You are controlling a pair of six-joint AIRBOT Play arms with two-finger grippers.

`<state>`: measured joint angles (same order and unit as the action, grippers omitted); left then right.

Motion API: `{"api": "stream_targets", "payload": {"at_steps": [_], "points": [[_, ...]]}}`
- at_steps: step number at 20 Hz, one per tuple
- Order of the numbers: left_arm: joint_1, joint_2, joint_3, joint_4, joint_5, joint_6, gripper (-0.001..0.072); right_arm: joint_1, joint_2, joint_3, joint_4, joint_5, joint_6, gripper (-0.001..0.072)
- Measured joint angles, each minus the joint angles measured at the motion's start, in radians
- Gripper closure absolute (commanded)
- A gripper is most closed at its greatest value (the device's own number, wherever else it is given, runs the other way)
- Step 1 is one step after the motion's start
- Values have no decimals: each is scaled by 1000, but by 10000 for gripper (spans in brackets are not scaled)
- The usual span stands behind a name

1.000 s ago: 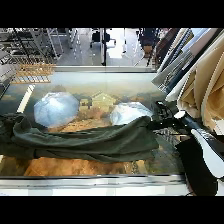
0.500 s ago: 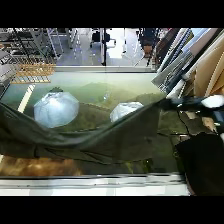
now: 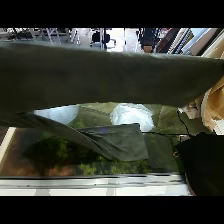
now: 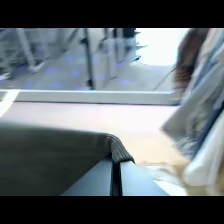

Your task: Fold the clothes and pants, and hang the long-sleeved shirts on hangers.

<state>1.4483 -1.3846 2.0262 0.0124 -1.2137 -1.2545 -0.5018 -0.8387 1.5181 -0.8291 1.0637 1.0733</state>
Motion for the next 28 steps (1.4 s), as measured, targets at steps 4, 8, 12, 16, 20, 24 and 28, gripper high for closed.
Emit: {"api": "stream_targets", "payload": {"at_steps": [4, 8, 12, 16, 20, 24, 28], "points": [[94, -51, 0, -55, -102, -8, 688, 10, 29, 13, -25, 109, -27, 688], [51, -135, 0, -43, -209, -9, 687, 111, 22, -2, -55, 223, -2, 689], [-73, -207, 0, 163, -251, -2, 688, 224, -6, -122, -176, 242, 125, 689], [-225, -305, 0, 339, -166, 8, 688, 292, -95, -297, -264, 64, 224, 690], [-388, -454, -1, 398, 4, 12, 688, 355, -318, -356, -286, -269, 261, 690], [-535, -613, -1, 415, 224, 12, 438, 406, -618, -270, -291, -601, 270, 681], [-627, -710, -1, 419, 396, 12, 12, 419, -865, -101, -272, -720, 273, 110]]}}
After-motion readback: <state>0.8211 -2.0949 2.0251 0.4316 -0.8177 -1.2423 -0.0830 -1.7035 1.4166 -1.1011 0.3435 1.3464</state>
